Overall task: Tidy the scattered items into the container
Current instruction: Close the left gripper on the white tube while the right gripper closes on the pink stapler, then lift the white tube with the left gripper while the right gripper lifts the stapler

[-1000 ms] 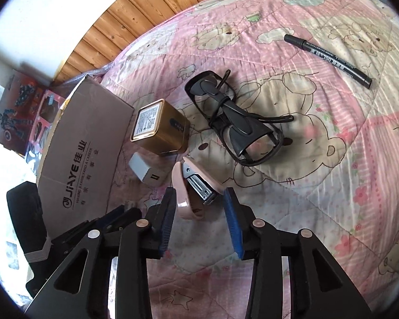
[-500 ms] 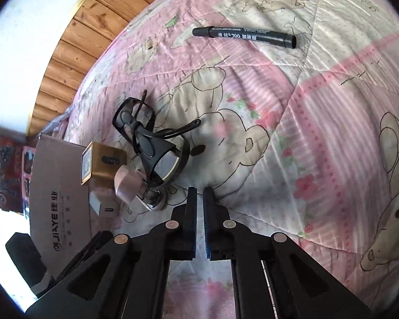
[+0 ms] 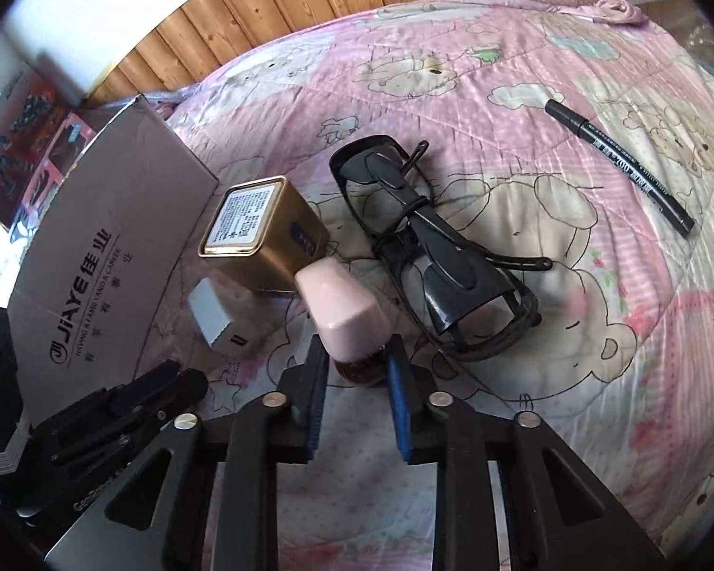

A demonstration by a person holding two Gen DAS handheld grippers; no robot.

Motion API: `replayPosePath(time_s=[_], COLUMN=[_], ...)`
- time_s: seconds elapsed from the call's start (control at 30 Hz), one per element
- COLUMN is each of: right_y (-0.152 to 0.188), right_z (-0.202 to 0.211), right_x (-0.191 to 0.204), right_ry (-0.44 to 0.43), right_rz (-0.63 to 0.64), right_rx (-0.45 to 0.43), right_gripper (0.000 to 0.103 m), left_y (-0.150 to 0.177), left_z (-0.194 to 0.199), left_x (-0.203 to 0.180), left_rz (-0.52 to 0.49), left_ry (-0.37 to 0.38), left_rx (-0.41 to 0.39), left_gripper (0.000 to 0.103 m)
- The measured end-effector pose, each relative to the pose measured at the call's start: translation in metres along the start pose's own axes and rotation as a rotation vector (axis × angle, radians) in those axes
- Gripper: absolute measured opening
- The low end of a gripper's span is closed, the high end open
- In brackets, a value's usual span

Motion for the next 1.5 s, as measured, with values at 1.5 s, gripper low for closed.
replayPosePath(time_s=[1.5], right_y=[0.078], right_z=[0.065], right_x=[0.026], right_ry=[-0.016], right_rz=[-0.112], right_rx=[-0.03], right_gripper=[0.027], left_y=[0.039], left_z=[0.086], left_x=[-0.044], left_rz=[-0.174], left_ry=[-0.03], left_rx=[-0.019], left_gripper=[0.019])
Point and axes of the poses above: each gripper's, at about its wrist camera, not at the fingertips, and z roughly against the way its jaws point, x to its left, y to its underside, the point moved 5 cm from there along -z, roughly the way its jaws point, and after that the axes turned 11 degrees about -y, right-handed, at the moved point
